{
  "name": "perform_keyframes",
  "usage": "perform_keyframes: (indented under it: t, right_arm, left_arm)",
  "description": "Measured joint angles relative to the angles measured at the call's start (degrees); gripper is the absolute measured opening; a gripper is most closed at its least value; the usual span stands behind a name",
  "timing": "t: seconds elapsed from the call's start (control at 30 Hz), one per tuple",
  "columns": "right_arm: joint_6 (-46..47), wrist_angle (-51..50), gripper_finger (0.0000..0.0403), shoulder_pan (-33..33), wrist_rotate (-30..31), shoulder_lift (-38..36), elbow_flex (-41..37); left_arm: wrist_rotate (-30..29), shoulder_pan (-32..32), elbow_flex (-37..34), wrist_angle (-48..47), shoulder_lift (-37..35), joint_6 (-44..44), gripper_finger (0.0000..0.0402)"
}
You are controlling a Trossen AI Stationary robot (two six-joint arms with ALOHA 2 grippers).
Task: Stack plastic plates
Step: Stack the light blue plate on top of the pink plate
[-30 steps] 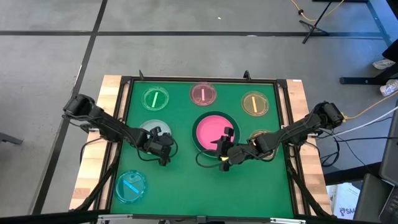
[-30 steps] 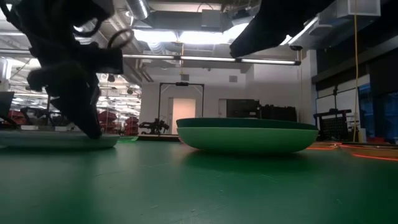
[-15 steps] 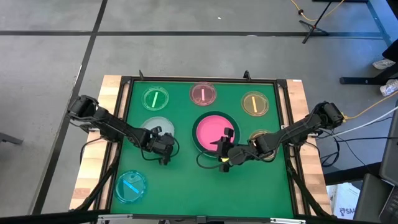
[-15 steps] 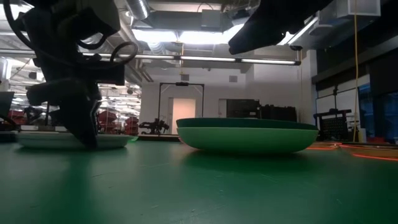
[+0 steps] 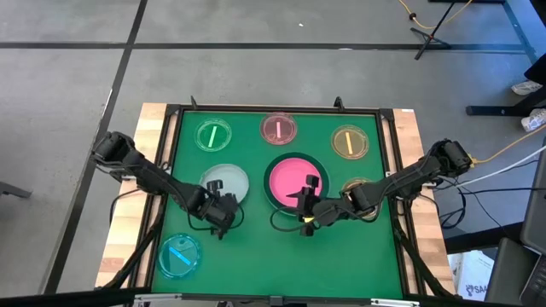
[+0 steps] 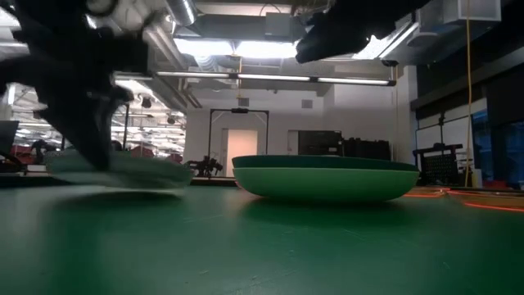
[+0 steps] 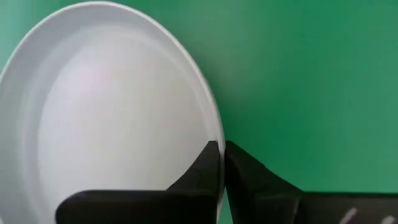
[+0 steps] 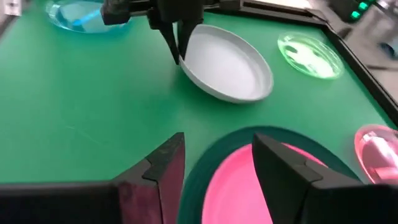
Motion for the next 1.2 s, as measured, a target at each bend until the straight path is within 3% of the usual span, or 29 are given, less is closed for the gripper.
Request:
perform_keyframes:
  t: [0.23,0.4,0.53,0.73,1.0,1.2]
  right_arm:
    - [-6.85,3.94,0.0231,0.06,-3.23,1.97,0.0]
    - [-19.62,12.9,0.027,0.04,-3.68,7.41,0.04]
    - [-30.23,14.67,0.0277,0.04,-2.96,11.93,2.81]
    - [-38.28,14.09,0.0262,0.02,-3.03,17.0,8.82]
    - [-36.34,7.57,0.0214,-2.37,-9.77,20.68,16.81]
    - [-34.49,3.47,0.0169,-3.9,-13.56,21.35,18.1]
  left_arm:
    - [-2.82,-4.28,5.41,0.02,0.0,2.79,0.0005]
    - [-5.29,-6.6,8.3,0.01,-0.02,4.14,0.0005]
    - [-6.74,-7.92,9.53,0.48,-0.04,5.15,0.0005]
    - [-7.13,-8.31,9.67,0.66,-0.04,5.47,0.0005]
    - [-7.6,-8.47,9.69,3.35,-0.04,9.68,0.0005]
    - [-7.84,-8.55,9.7,3.67,-0.04,10.96,0.0005]
